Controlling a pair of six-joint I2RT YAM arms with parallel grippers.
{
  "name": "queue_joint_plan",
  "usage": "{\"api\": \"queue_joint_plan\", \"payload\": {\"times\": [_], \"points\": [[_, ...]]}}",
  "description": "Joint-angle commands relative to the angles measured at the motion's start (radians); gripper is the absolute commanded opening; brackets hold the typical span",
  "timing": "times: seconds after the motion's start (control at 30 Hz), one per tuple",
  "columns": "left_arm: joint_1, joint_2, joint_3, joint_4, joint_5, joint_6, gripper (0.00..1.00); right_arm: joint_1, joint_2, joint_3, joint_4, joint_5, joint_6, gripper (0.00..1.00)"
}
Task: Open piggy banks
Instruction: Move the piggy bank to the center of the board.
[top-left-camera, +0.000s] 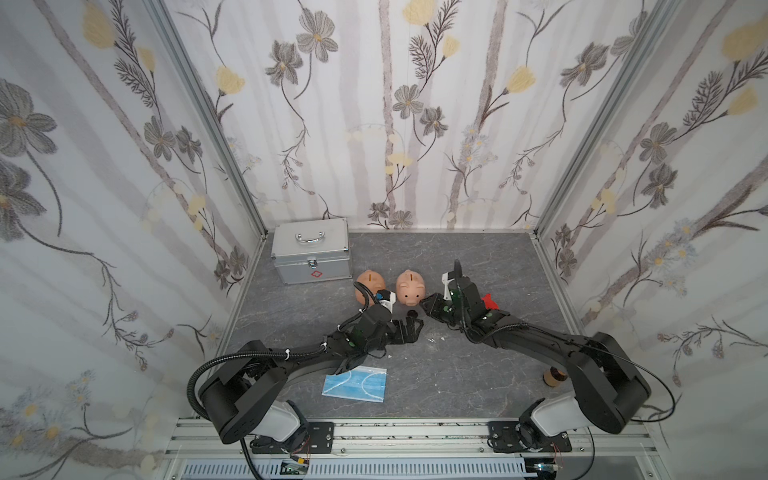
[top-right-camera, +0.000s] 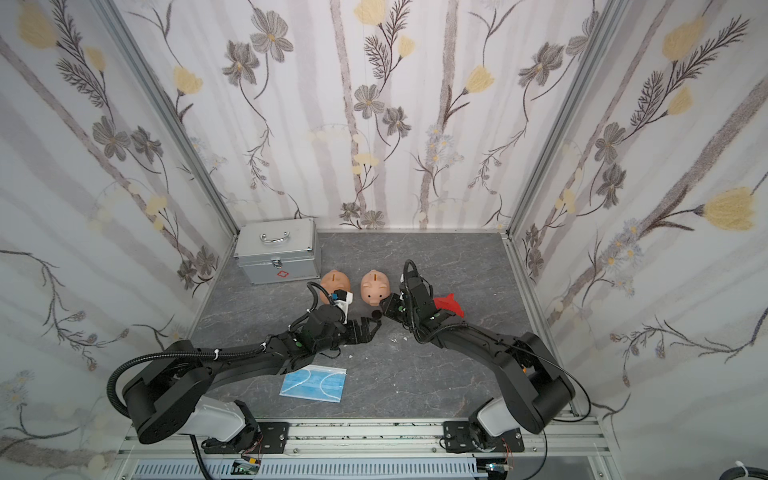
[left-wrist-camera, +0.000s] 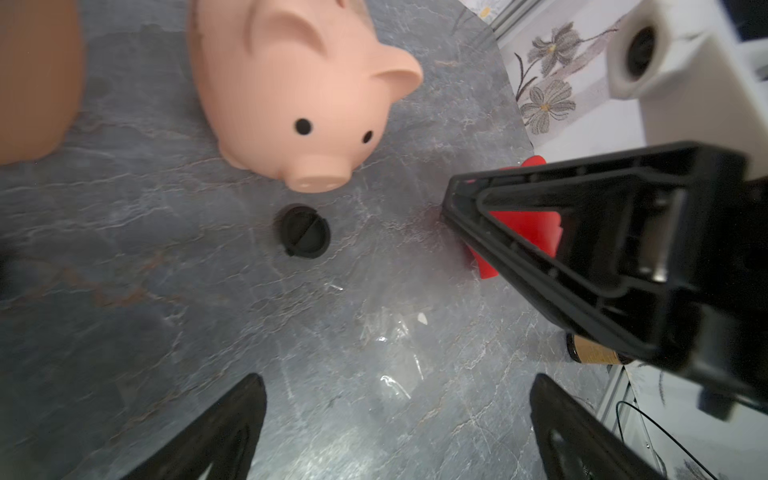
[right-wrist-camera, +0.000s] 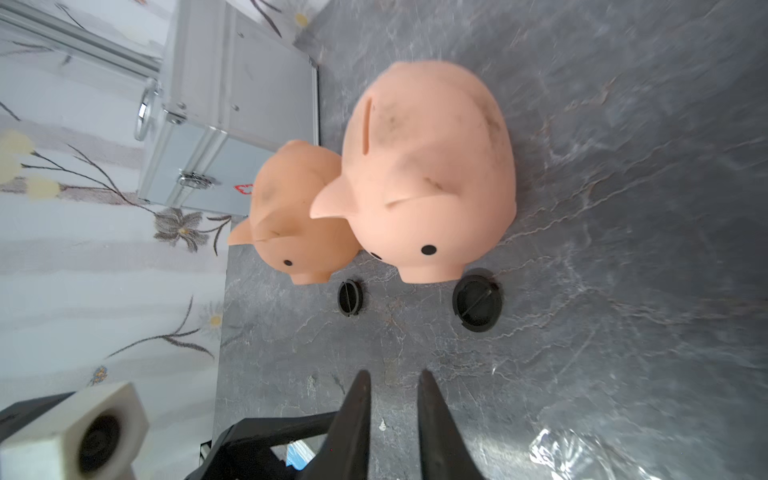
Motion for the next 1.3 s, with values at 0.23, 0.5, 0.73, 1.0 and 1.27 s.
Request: {"api": "queue_joint_plan", "payload": {"times": [0.23, 0.5, 0.73, 1.0, 1.27], "points": [[-0.069, 0.262, 0.345, -0.088, 0.055, 0.104, 1.00, -0.188, -0.313, -0.117, -0.253, 0.285, -0.095, 0.48], [-0.083, 0.457, 0.644, -0.220, 0.072, 0.155, 1.00, -0.403, -0.385, -0.170, -0.257, 0.218, -0.139, 0.71], [-0.083, 0.541, 0.763, -0.270, 0.086, 0.168, 1.00, -0.504, -0.292, -0.137, -0.240, 0.127, -0.192, 0.94], [-0.083, 0.551, 0.786, -0.283, 0.092, 0.165, 1.00, -0.518, -0.114, -0.034, -0.270, 0.057, -0.233, 0.97], [-0.084, 0.543, 0.778, -0.280, 0.091, 0.160, 1.00, -0.491, -0.005, 0.044, -0.368, 0.089, -0.275, 0.92]]}}
